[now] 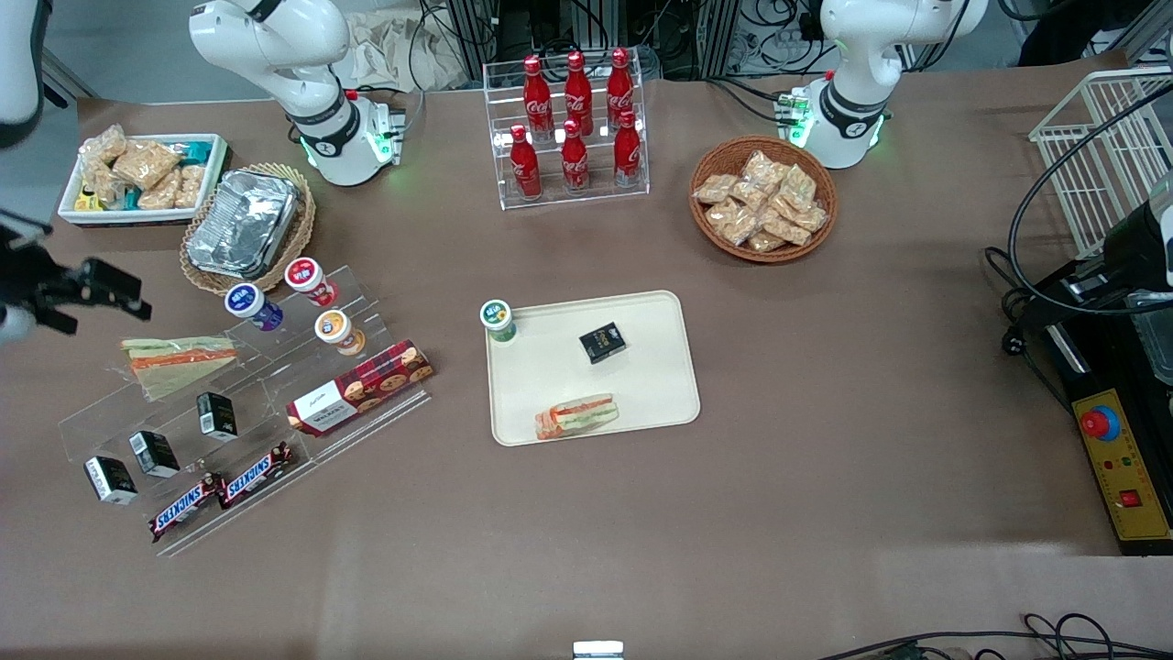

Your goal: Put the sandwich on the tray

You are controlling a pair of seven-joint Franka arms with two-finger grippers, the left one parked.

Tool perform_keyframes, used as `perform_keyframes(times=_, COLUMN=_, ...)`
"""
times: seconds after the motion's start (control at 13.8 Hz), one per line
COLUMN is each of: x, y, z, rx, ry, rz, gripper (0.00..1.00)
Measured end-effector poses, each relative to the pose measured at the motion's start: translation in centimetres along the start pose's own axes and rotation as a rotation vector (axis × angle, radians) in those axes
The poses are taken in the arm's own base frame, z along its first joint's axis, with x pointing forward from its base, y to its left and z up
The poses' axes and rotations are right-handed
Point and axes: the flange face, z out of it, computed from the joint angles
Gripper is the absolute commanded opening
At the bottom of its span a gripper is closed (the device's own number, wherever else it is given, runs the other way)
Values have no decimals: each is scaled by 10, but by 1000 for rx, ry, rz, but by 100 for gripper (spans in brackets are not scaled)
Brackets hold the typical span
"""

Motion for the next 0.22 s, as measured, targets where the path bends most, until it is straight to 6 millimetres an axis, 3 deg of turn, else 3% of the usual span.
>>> perform_keyframes(times=0.22, x=-23, y=-3, z=-9, rx=-35, ry=1, rz=-4, gripper=99)
